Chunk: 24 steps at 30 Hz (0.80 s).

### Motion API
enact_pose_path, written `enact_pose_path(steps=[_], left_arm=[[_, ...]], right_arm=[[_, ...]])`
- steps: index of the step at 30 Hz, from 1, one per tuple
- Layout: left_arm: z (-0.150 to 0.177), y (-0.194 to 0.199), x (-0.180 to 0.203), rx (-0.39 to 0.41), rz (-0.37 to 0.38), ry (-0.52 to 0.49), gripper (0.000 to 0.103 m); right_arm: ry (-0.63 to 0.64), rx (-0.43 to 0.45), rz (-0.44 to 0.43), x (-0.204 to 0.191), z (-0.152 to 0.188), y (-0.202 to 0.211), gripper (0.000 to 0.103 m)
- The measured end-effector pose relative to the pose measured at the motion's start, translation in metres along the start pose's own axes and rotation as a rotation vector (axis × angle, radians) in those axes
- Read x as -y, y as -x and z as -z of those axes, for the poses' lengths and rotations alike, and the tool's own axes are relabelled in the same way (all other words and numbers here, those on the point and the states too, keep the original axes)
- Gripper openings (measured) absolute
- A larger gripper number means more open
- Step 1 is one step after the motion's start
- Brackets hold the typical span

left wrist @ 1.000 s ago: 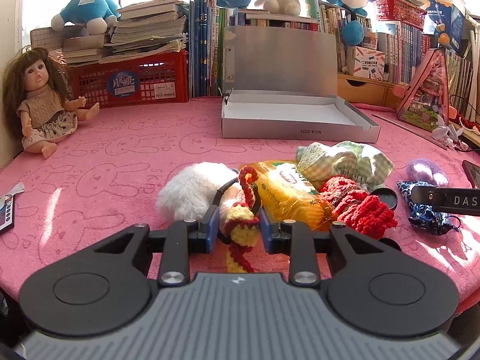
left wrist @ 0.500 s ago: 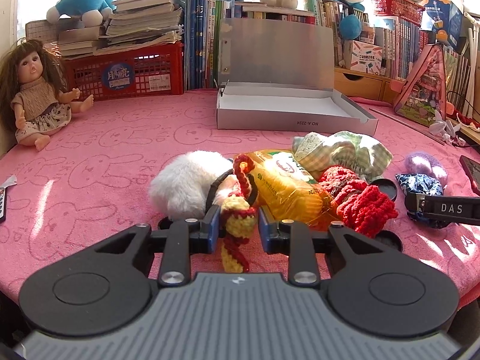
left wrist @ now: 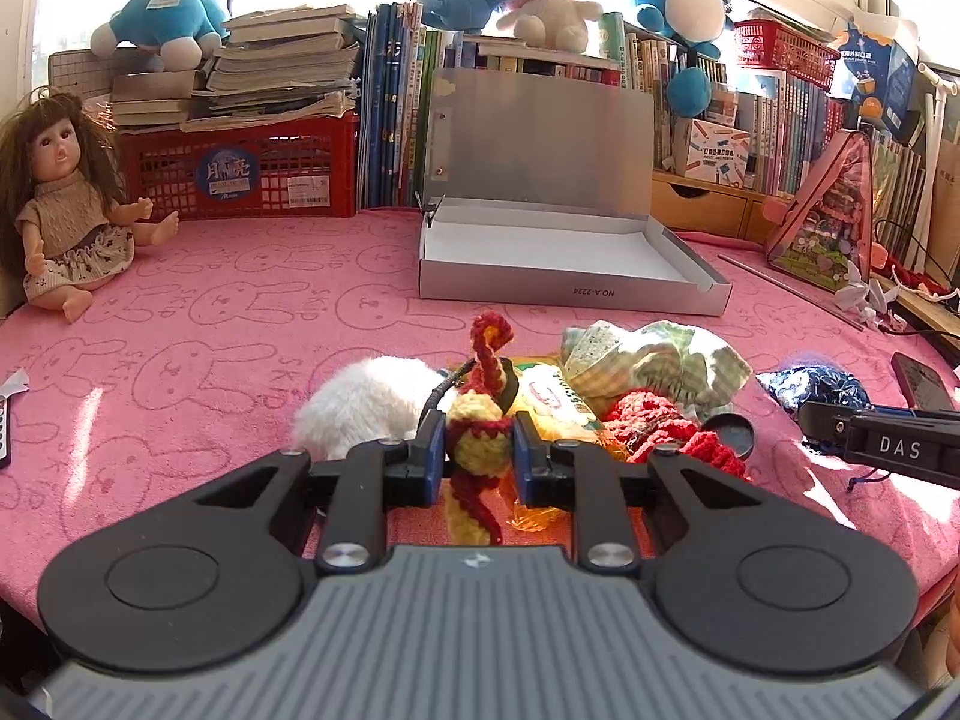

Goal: Organize objects
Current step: 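Lift the knitted snake with the left tool while the right tool lifts the blue pouch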

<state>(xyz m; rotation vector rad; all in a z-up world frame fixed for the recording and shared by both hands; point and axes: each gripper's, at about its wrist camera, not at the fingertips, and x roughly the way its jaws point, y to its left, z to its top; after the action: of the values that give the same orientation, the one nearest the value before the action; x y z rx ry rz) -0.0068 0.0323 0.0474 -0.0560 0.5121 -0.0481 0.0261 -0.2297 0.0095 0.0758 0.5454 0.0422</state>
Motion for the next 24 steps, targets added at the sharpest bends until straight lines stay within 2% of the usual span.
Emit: enact_pose_path(steps=[11,24], left_arm=[[-0.026,-0.009,-0.009,-0.011,0.055,0.05,0.027],[-0.059,-0.029,-0.013,-0.014,0.11,0.057,0.027]], right_arm=[[-0.045,0.012,-0.029,0.016,-0.021,-0.005,0.045],[-0.07,0.027,-0.062,0.031,-0.049,-0.015,0.045]])
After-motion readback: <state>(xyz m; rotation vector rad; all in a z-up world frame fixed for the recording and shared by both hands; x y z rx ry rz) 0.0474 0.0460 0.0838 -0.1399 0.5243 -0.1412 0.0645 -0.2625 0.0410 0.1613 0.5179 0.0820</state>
